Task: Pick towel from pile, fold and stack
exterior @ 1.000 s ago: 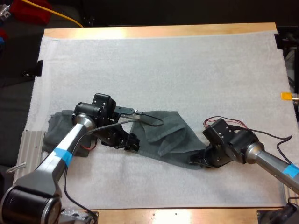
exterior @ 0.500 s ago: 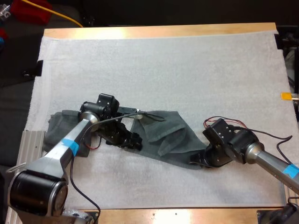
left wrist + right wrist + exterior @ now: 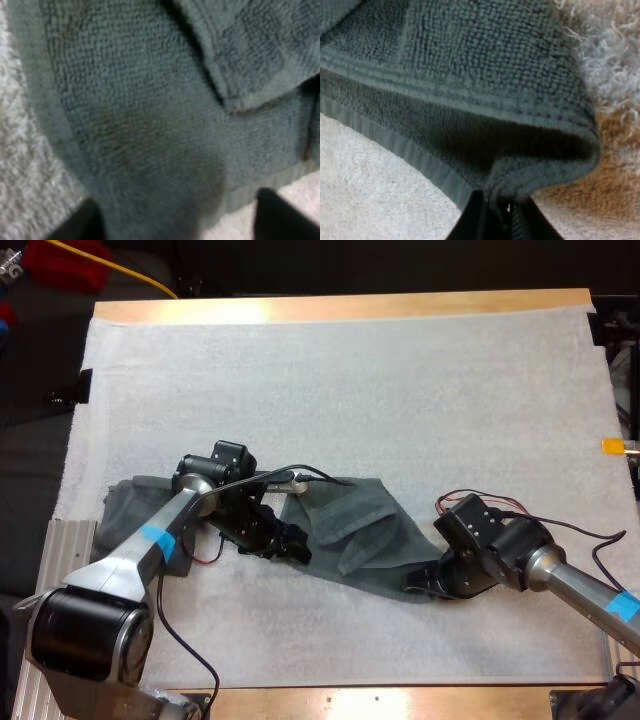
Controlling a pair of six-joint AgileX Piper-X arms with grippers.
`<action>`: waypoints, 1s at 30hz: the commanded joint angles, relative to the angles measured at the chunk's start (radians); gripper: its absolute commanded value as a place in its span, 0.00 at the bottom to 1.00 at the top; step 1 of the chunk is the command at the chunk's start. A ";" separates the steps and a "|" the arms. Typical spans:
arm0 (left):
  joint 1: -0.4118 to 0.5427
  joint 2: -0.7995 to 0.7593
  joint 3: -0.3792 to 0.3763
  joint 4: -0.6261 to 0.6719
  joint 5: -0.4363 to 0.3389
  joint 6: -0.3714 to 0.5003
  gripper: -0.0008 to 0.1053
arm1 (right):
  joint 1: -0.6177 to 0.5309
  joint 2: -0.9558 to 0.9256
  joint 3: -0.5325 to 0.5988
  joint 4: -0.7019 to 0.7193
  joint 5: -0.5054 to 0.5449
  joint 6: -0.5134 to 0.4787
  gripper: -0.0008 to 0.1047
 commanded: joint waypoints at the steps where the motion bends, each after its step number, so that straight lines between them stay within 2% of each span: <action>1: -0.006 0.024 0.014 -0.003 -0.001 -0.004 0.41 | -0.001 -0.009 -0.001 0.001 -0.004 0.005 0.01; 6: -0.006 0.024 0.014 0.005 -0.003 -0.004 0.09 | -0.001 -0.009 -0.001 0.001 -0.002 0.005 0.01; 8: -0.006 0.020 0.014 0.023 0.002 0.008 0.01 | -0.001 -0.009 -0.001 0.001 -0.026 0.005 0.01; 13: -0.006 -0.025 0.014 0.092 0.029 0.072 0.01 | -0.001 -0.011 -0.004 -0.048 -0.135 0.005 0.01; 18: -0.006 -0.147 0.014 0.176 0.029 0.105 0.01 | -0.001 -0.055 -0.036 -0.068 -0.160 0.005 0.01; 23: -0.006 -0.268 0.008 0.283 0.029 0.126 0.01 | -0.001 -0.132 -0.085 -0.068 -0.219 0.066 0.01; 30: -0.006 -0.387 -0.064 0.492 0.029 0.172 0.01 | -0.001 -0.234 -0.137 -0.068 -0.262 0.159 0.01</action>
